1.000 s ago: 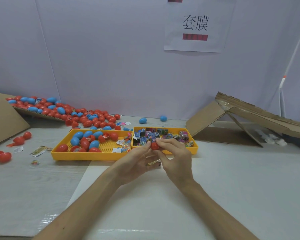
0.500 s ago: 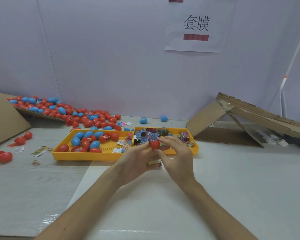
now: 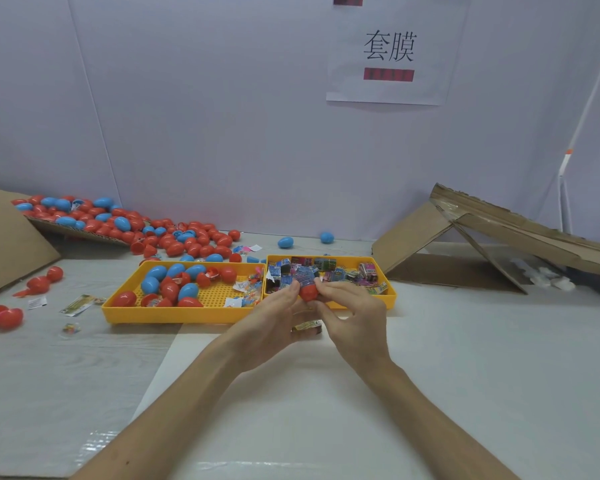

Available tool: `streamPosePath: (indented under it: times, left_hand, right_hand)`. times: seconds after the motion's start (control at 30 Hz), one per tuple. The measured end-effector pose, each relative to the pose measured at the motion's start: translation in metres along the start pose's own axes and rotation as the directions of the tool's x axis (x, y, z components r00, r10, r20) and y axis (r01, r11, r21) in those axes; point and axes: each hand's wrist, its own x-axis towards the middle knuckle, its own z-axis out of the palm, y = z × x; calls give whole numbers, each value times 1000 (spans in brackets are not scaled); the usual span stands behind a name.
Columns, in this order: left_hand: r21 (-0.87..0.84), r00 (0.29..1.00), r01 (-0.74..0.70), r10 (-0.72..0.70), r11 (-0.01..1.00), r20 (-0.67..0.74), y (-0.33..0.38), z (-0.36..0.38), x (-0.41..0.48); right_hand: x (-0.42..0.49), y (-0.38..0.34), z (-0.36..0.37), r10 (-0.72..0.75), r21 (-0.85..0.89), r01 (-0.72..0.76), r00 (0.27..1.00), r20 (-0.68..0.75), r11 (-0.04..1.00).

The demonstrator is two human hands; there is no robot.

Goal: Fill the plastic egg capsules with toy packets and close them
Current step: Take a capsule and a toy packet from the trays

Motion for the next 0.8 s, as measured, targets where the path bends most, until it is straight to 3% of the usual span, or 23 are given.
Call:
streamPosePath:
  times: [0.3, 0.8]
  left_hand:
    - [11, 998, -29, 30, 1000, -48, 3, 7, -2]
    - [35, 996, -11, 14, 999, -89, 3, 2, -3]
  right_hand:
    - [3, -4, 2, -38, 43, 35, 997, 73, 998]
    - [0, 3, 1, -47, 112, 46, 999, 11, 993]
